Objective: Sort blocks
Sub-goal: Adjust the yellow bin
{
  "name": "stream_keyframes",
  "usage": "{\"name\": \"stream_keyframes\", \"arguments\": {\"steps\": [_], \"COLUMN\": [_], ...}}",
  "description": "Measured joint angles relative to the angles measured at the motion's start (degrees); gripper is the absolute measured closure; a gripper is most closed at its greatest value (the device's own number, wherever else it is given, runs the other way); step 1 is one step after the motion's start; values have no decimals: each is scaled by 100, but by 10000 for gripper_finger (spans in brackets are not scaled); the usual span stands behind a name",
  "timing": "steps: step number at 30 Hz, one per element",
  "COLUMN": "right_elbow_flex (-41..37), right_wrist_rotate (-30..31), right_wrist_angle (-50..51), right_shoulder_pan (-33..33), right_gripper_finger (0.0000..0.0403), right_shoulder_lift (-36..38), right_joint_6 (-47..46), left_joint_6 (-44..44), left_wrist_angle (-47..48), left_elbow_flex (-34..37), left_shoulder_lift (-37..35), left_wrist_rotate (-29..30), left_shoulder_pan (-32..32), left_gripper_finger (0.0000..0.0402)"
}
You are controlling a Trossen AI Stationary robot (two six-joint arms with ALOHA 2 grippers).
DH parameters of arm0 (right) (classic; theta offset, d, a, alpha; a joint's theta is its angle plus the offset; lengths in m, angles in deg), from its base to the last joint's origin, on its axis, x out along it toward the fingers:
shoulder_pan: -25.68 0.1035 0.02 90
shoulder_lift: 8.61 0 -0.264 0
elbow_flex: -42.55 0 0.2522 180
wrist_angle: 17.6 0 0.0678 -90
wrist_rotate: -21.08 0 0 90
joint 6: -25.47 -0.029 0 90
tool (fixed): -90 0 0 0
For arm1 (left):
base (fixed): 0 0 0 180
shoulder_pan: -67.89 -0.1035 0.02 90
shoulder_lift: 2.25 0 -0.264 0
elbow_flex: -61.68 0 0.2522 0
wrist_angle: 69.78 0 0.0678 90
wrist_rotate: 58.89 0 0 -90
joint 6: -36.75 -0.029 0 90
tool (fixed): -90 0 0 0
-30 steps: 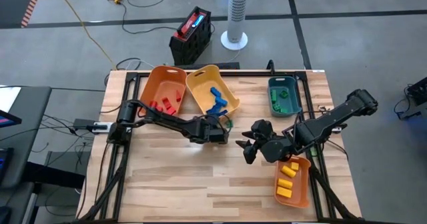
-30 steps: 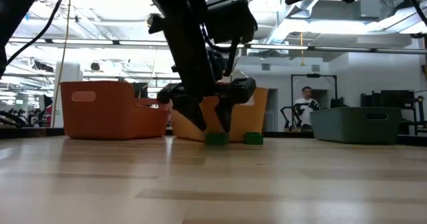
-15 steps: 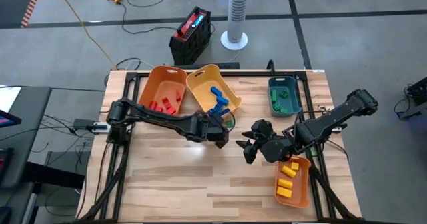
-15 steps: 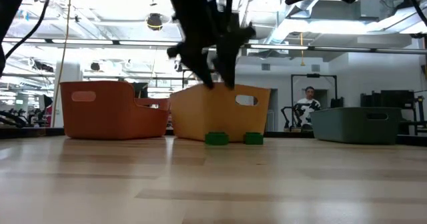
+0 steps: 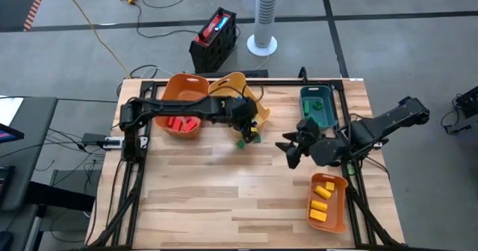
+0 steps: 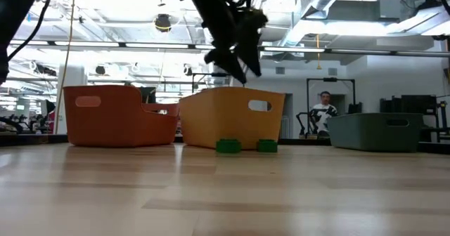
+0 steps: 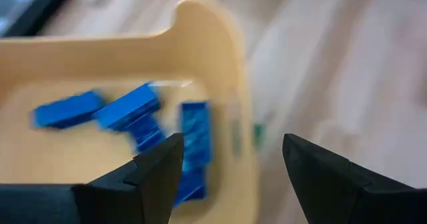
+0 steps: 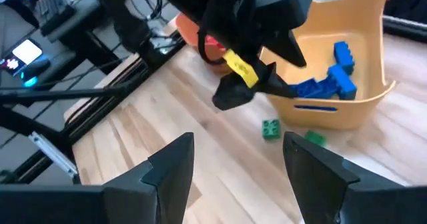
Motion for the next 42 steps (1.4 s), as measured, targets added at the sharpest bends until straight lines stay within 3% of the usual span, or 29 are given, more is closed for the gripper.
{"name": "stream_keyframes", "arguments": {"steps": [3,7,22,28,36,42], "right_elbow_flex": [2,2,2,2,2,2], "right_wrist_rotate": [67,165,174,174,174,174], "right_wrist_angle": [4,1,-177,-179,-174,-175], "right_shoulder_pan": [-8,-12,113,158,146,146], "right_gripper_finger": [163,163,163,163,163,163], "right_shoulder_lift": [-1,-104,-214,-214,-214,-214], "right_joint_6": [-50,-183,-379,-439,-479,-481], "left_joint_6": [-92,-416,-665,-1833,-2532,-3042], "left_wrist_angle": [-92,-57,-46,13,289,626], "left_elbow_flex": [-11,-7,-7,-11,-11,-12], "left_shoulder_lift": [4,28,873,859,844,844], "left_wrist_rotate": [-802,-1090,-1234,-1258,-1195,-1268], "left_shoulder_pan": [-197,-258,-306,-266,-145,-104], "left_gripper_finger": [153,153,162,244,374,396]}}
